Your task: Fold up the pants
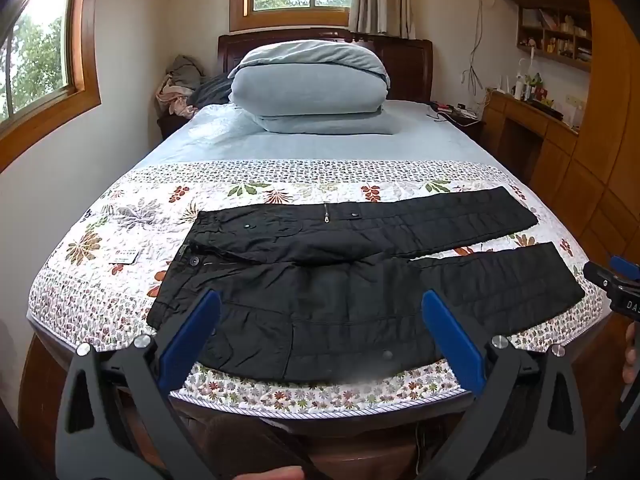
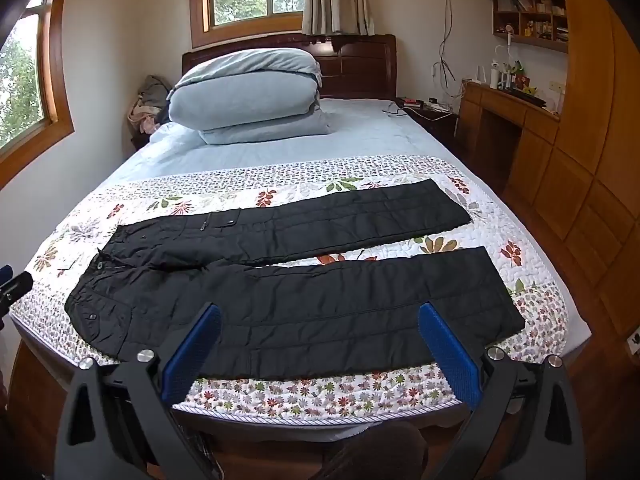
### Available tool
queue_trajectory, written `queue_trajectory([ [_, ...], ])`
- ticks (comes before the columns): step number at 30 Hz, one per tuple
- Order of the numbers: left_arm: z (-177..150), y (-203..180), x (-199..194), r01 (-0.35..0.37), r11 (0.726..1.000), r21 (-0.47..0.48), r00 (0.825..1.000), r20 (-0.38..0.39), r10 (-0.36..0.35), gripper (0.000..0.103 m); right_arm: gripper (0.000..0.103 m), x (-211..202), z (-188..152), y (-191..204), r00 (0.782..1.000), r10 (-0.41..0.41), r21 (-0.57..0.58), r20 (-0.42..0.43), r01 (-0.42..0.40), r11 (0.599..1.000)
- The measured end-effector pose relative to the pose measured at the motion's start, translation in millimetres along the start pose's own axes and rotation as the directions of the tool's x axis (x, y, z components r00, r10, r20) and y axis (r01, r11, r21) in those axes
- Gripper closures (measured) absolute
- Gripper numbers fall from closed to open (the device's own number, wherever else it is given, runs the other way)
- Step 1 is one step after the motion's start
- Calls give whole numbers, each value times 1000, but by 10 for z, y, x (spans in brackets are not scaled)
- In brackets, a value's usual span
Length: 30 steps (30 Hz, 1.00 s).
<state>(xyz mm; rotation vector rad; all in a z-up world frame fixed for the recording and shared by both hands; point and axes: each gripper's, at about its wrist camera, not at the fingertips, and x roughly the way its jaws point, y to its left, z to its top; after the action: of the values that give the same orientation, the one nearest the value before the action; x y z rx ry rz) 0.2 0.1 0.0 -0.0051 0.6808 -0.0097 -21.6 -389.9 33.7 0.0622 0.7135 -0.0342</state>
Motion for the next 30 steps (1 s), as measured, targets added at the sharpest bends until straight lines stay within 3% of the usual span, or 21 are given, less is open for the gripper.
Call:
queue_trajectory([
  [30,-1,51,2,2,1000,2,1000,2,-2,2,3,20,-3,-5,1000,-1,-5,0,1,1000],
])
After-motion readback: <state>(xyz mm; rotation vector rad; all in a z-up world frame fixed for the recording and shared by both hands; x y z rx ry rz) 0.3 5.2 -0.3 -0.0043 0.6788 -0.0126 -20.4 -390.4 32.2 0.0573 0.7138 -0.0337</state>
